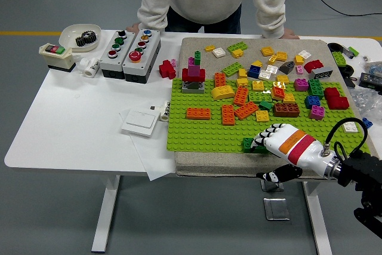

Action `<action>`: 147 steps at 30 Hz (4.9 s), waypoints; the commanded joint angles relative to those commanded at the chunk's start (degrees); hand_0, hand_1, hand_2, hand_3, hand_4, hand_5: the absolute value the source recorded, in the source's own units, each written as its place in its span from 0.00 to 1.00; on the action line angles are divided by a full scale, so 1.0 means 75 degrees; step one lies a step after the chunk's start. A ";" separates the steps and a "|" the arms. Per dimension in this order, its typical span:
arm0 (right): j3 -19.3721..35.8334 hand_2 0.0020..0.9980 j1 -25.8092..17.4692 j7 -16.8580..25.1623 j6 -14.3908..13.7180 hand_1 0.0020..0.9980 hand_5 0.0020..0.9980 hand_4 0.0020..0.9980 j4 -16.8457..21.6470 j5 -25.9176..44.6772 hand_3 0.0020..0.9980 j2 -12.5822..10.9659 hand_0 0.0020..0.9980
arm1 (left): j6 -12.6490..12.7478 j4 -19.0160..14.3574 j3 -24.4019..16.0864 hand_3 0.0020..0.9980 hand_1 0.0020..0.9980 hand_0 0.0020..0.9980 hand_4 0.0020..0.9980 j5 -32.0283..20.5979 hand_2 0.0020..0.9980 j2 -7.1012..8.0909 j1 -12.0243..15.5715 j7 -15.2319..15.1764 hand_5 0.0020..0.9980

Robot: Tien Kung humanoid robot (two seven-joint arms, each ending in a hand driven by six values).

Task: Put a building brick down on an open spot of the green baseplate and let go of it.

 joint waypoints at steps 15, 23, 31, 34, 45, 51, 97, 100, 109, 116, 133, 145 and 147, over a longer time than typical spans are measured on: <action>-0.0069 0.72 0.0001 -0.0019 0.0126 0.65 0.46 0.84 -0.0022 -0.0054 0.63 -0.0021 0.69 | -0.0005 0.0005 -0.0004 0.69 0.76 0.75 0.79 -0.0011 0.80 -0.0006 -0.0012 0.0006 0.74; -0.0022 0.71 0.0032 -0.0015 0.0105 0.65 0.46 0.84 0.0054 -0.0035 0.62 -0.0025 0.69 | -0.0007 0.0007 -0.0001 0.69 0.76 0.75 0.79 -0.0018 0.79 -0.0006 -0.0011 0.0003 0.74; 0.0195 0.71 0.0038 -0.0002 0.0029 0.65 0.46 0.84 0.0219 0.0062 0.62 -0.0037 0.69 | -0.0009 0.0011 -0.0009 0.69 0.76 0.75 0.79 -0.0011 0.79 -0.0010 -0.0005 0.0005 0.74; 0.0290 0.71 0.0026 0.0006 -0.0013 0.65 0.46 0.84 0.0281 0.0092 0.62 -0.0045 0.69 | -0.0009 0.0012 -0.0026 0.69 0.76 0.75 0.79 0.0015 0.79 -0.0012 -0.0002 0.0016 0.74; 0.0749 0.72 0.0152 -0.0220 -0.0364 0.66 0.46 0.84 -0.0065 0.0390 0.61 0.0138 0.71 | -0.0011 0.0013 -0.0086 0.69 0.76 0.75 0.79 0.0104 0.79 -0.0005 0.0053 0.0060 0.74; 0.0947 0.72 0.0480 -0.0637 -0.0668 0.66 0.46 0.84 -0.0487 0.0561 0.61 0.0338 0.70 | -0.0016 0.0022 -0.0130 0.69 0.76 0.75 0.79 0.0163 0.79 -0.0004 0.0068 0.0092 0.75; 0.0291 0.72 0.2531 -0.1349 0.0469 0.66 0.47 0.86 -0.4383 0.0138 0.62 0.1544 0.68 | 0.0011 -0.0006 -0.0045 0.69 0.76 0.75 0.79 0.0020 0.79 0.0021 -0.0002 0.0057 0.75; 0.0232 0.72 0.2600 -0.1346 0.0527 0.66 0.47 0.86 -0.4520 0.0031 0.62 0.1603 0.68 | 0.0013 -0.0006 -0.0039 0.69 0.76 0.75 0.79 0.0012 0.79 0.0021 -0.0014 0.0057 0.75; 0.0107 0.72 0.2703 -0.1352 0.0642 0.66 0.48 0.87 -0.4726 -0.0085 0.62 0.1702 0.68 | 0.0026 -0.0005 -0.0023 0.69 0.76 0.75 0.79 -0.0024 0.79 0.0026 -0.0032 0.0049 0.75; 0.0110 0.72 0.2754 -0.1387 0.0747 0.66 0.48 0.87 -0.4888 -0.0085 0.62 0.1754 0.68 | 0.0025 -0.0007 -0.0053 0.69 0.76 0.75 0.79 0.0024 0.79 0.0030 -0.0047 0.0071 0.75; 0.0100 0.63 0.2715 -0.1167 0.0730 0.57 0.51 0.84 -0.4858 -0.0085 0.55 0.1697 0.57 | 0.0006 -0.0014 -0.0178 0.69 0.76 0.75 0.79 0.0244 0.79 0.0051 -0.0019 0.0153 0.75; 0.0138 0.55 0.2626 -0.1072 0.0507 0.47 0.55 0.74 -0.4847 -0.0085 0.52 0.1674 0.40 | -0.0008 -0.0015 -0.0234 0.69 0.76 0.75 0.79 0.0352 0.79 0.0051 -0.0014 0.0192 0.75; 0.0152 0.55 0.2620 -0.1067 0.0477 0.47 0.55 0.74 -0.4874 -0.0085 0.52 0.1686 0.40 | -0.0006 -0.0016 -0.0225 0.69 0.76 0.75 0.79 0.0335 0.79 0.0051 -0.0017 0.0186 0.75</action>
